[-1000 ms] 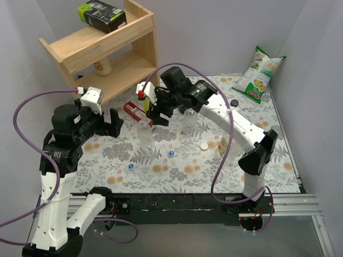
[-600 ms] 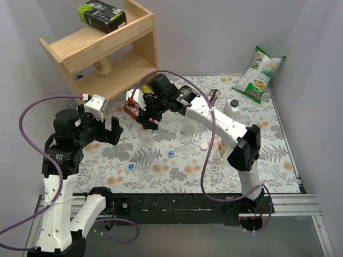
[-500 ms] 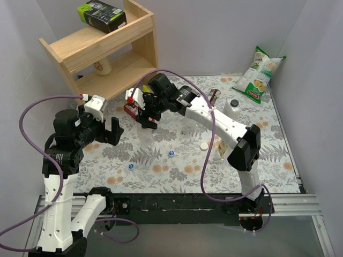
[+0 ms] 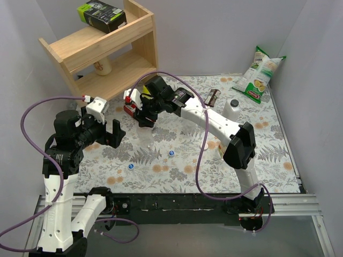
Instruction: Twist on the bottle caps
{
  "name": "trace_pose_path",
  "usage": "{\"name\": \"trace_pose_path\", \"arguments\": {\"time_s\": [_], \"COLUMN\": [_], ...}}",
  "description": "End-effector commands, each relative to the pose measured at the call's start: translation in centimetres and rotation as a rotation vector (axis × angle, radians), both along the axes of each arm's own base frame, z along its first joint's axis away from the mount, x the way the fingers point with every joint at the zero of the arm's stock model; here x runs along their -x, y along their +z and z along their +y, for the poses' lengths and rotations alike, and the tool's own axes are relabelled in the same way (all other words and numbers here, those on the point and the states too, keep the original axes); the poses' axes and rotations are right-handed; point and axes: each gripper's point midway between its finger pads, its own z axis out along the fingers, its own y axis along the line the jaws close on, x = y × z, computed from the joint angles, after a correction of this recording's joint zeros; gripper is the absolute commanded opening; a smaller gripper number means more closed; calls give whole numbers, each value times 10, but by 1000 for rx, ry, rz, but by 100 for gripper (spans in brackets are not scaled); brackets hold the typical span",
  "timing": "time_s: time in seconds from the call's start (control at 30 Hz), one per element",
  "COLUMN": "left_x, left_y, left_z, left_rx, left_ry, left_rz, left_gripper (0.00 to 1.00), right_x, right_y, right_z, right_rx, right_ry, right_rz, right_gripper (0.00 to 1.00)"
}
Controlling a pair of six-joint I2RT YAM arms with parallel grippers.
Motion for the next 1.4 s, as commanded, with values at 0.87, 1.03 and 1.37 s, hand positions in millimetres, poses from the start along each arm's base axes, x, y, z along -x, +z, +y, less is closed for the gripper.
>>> {"name": "trace_pose_path", "arguments": {"time_s": [0.87, 1.03, 1.37], "left_x": [-4, -8, -29], "left_y": [-64, -84, -104], "left_z": [-69, -86, -131], "left_rx": [97, 191, 196], "left_ry": [-531, -654, -698], "left_rz": [-300, -253, -374], "left_gripper": [98, 98, 98], "right_x": [10, 21, 39], "right_y": [120, 144, 142], "right_z": [-49, -74, -79], "right_rx": [-179, -224, -219], "right_ry": [-26, -30, 20], "right_rz": [53, 91, 138], "right_gripper": [1, 1, 1]}}
